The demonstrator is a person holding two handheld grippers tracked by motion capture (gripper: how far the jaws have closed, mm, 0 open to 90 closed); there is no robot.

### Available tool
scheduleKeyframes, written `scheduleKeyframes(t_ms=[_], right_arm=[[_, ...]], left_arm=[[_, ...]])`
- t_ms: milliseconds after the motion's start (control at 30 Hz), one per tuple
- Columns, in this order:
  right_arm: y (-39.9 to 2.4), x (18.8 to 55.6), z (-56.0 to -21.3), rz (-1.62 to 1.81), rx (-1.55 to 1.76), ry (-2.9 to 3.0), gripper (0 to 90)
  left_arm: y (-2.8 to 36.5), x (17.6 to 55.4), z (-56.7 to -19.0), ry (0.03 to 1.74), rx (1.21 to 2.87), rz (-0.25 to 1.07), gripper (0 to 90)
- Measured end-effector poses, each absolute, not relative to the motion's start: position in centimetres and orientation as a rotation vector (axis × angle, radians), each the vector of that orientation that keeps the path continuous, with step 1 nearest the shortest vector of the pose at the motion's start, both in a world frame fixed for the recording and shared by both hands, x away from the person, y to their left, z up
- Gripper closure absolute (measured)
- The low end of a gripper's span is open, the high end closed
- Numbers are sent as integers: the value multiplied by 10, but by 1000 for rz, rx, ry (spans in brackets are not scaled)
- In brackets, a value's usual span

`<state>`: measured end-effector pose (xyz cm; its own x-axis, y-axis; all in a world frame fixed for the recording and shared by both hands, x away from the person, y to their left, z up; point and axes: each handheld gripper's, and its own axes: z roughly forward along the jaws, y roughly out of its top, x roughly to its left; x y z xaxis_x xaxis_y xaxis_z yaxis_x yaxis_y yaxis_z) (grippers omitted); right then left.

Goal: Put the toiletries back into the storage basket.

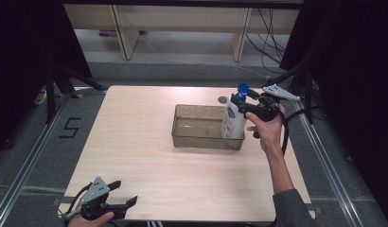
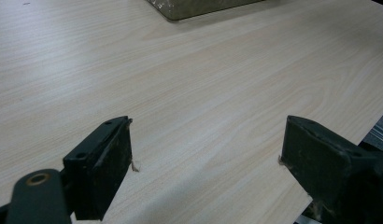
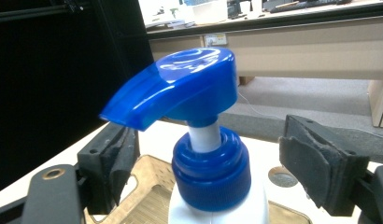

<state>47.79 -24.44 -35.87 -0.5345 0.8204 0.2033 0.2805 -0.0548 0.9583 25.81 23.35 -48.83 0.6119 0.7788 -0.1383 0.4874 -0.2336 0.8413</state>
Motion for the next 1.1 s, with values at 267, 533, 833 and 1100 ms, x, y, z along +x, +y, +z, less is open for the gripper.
scheduleKeyframes(t_ms=[267,533,833,1100], right_arm=[[-244,469,-354,1614,1161,1756,191],[-245,457,-352,1574,1164,1759,183],[-250,441,-354,1576,1150,1737,175],[-250,429,-358,1567,1168,1739,172]], left_arm=[[234,258,-488,1012,1892,386,157],[234,258,-488,1012,1891,386,156],[234,259,-488,1010,1886,387,156],[233,259,-489,1009,1869,384,156]])
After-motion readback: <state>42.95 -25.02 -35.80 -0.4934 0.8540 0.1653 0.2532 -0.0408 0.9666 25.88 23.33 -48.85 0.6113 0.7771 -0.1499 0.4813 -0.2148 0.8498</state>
